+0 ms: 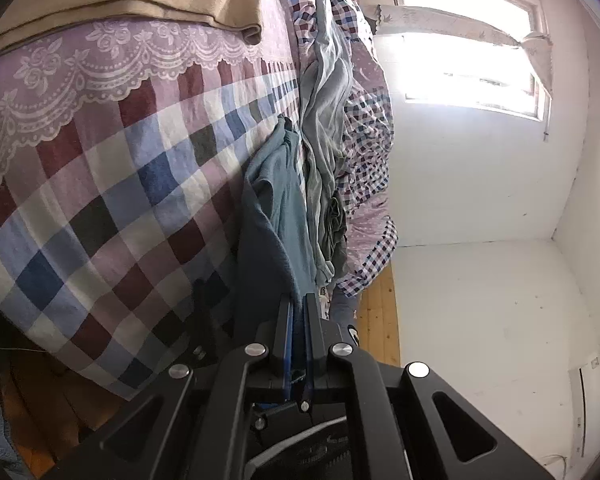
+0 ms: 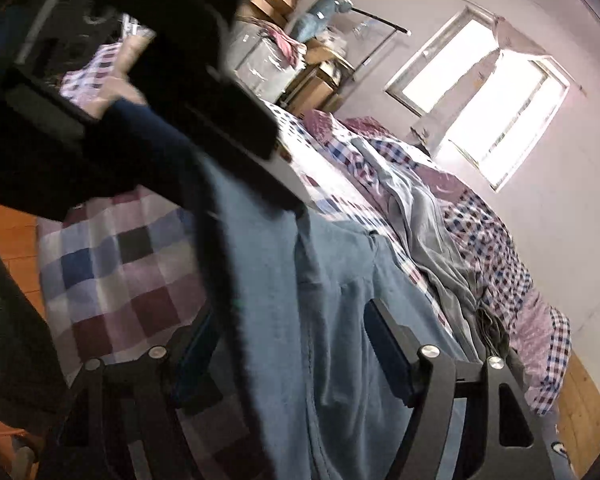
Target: Fold clothes
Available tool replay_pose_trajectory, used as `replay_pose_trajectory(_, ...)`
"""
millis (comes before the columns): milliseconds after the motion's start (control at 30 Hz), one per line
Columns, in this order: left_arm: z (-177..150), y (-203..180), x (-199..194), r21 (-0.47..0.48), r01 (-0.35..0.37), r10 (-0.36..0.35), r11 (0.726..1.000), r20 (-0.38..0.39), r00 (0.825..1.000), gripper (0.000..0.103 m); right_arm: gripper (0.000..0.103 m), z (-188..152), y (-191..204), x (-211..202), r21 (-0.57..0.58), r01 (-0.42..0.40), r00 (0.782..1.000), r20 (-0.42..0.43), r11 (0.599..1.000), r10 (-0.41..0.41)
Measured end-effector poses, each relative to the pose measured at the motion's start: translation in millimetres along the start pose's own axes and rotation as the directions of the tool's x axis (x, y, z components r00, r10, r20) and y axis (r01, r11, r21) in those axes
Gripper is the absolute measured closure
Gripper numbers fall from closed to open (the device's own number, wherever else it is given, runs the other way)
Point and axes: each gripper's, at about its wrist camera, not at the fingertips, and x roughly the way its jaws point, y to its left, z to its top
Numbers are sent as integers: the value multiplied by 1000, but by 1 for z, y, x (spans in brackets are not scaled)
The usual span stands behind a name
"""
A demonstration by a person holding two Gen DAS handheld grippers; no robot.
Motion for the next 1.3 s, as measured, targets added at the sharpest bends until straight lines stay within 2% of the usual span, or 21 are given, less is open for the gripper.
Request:
replay_pose_trajectory(67,1,0,2,1,3,-3,1000,-4,1000,100,52,-1,-3,4,6,8,1000,-17,1000,-7)
replay_pose_trajectory(133,2,0,2,0,4,-4,1000,-7,1000,100,55,-1,-5,7,6,14,999,-30,1000,-14)
replay_pose_trajectory(267,3,-1,6,0,4,-4,1000,-11,1000,100,66,0,-3,7,-31,33,999,-26,999,-34)
replay_pose_trajectory(333,2,-1,6,2,4,-4,1000,-10,1000,100,69,0,-5,13,-28,25,999,-44,999,-26)
replay_pose_trajectory(433,2,0,5,1,3,-3,1000,-7,1000,100,78,0,-9,18,-19,14,998,-59,1000,-15)
replay_pose_trajectory(500,2,1,4,1,1,-1,1000,-6,1000,100,92,0,-11,19,-10,0,998,-64,1000,-1)
replay_pose_trajectory(533,2,1,4,1,0,1,1000,-6,1000,100,96,0,-13,20,-7,-7,998,-67,1000,6)
replay_pose_trajectory(767,3,0,7,16,-19,19,1000,1,1000,99,100,0,-25,16,48,-59,997,-51,997,62)
replay_pose_trajectory(800,4,0,8,19,-29,29,999,8,1000,97,100,1,-27,14,57,-67,996,-47,996,69)
replay_pose_trajectory(833,6,0,9,25,-33,33,999,12,999,86,100,1,-29,13,67,-74,996,-42,995,77)
replay_pose_trajectory(867,8,0,9,26,-28,28,999,22,999,64,100,2,-32,11,76,-82,996,-38,994,85)
replay_pose_trajectory(933,13,-2,11,36,-2,1,999,46,999,43,100,3,-36,8,98,-92,995,-30,991,95)
replay_pose_trajectory(1000,18,-7,13,57,6,-9,998,51,999,41,100,6,-41,4,123,-104,994,-23,987,107)
replay_pose_trajectory(1167,39,-10,34,76,-26,24,997,31,999,31,100,9,-51,-1,158,-118,993,-11,980,121)
replay_pose_trajectory(1267,59,-20,54,127,-70,70,989,6,998,31,100,10,-52,-4,167,-122,992,-8,978,126)
replay_pose_trajectory(1300,65,-28,63,176,-109,111,978,3,994,31,100,10,-52,-4,169,-124,992,-7,978,127)
